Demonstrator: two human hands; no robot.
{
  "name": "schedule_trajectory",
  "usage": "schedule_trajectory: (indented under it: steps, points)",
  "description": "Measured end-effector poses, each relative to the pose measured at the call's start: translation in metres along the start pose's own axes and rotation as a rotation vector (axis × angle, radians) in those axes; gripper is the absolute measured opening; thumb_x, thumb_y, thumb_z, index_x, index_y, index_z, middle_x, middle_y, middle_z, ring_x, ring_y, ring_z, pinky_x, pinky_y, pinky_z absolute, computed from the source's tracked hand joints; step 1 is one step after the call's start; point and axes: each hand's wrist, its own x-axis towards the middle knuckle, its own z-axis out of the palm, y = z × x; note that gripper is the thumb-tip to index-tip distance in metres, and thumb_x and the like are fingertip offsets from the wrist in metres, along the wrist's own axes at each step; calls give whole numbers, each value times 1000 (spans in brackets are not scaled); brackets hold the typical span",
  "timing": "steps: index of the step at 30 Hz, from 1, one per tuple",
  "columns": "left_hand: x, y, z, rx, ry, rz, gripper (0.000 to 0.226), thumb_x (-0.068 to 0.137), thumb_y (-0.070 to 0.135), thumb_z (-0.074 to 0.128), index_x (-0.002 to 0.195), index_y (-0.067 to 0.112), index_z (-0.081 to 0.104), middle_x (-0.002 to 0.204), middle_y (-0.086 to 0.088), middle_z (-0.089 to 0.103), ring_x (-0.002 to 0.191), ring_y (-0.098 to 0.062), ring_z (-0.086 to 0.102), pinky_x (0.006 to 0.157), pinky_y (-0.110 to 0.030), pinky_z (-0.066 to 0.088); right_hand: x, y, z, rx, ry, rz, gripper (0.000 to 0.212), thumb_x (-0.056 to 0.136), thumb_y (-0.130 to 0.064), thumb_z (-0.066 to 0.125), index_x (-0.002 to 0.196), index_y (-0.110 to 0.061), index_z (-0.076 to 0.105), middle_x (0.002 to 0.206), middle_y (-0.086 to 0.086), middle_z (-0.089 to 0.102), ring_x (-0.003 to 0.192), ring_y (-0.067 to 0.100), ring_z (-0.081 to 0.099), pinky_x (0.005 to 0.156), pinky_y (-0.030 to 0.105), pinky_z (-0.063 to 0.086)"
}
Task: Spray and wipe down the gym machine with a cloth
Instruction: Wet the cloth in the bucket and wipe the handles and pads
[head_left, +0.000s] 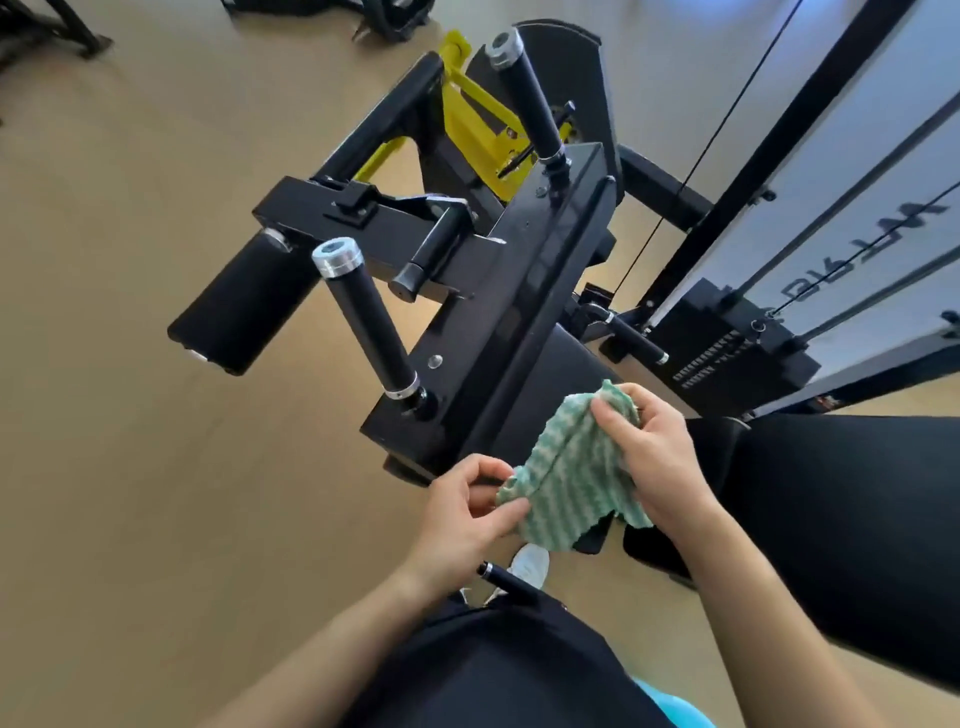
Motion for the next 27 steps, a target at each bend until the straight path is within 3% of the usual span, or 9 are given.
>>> schedule_trajectory:
  steps: [4,8,12,14,16,18,21,27]
  points:
    - [-21,-10,-15,105,150,164,19,84,8,84,87,21,70,81,4,77,73,-20,73,66,-34,58,6,3,23,-179,-12,-175,6,98,-9,67,95,-13,71,93,12,70,80,14,64,74,31,56]
    - [-22,-19,-29,123,363,245,21,83,13,84,83,25,67,78,13,72,66,-9,67,64,-19,52,18,13,53,-267,122,-267,6,95,-14,72,100,-17,70,97,7,69,81,21,63,73,36,58]
    - [-13,-30,-36,109,494,137,22,82,35,83,77,29,62,70,15,70,60,-6,64,61,-20,49,19,28,95,-140,291,-53,26,92,-32,76,105,-20,57,106,10,61,89,19,65,82,45,61]
    - [-11,-32,-38,140,509,142,26,79,44,82,74,30,61,68,14,69,59,-9,65,60,-26,51,9,34,112,8,264,74,35,92,-47,71,109,-23,53,109,4,63,99,19,66,89,48,60]
    - [-9,-33,-42,158,511,162,28,79,42,84,71,30,60,67,14,68,59,-10,63,60,-29,52,-7,35,127,103,183,108,48,92,-55,64,126,-26,47,121,0,63,110,17,65,94,38,56]
    - [-7,-35,-47,175,495,194,29,79,43,86,72,30,61,66,14,66,56,-10,59,58,-30,50,-22,37,141,157,85,125,70,92,-59,54,150,-32,27,140,-5,56,125,11,59,106,35,49]
    - [-7,-39,-54,200,439,246,26,79,56,73,78,31,66,67,13,67,55,-10,57,58,-30,49,-31,39,162,170,63,148,91,86,-69,46,160,-45,-1,159,-9,37,141,11,45,120,39,37]
    - [-7,-41,-63,221,327,398,17,88,40,69,89,24,75,77,12,72,64,-14,66,59,-36,53,-19,39,180,239,284,122,92,81,-82,56,158,-52,14,143,-13,53,129,11,57,114,44,45]
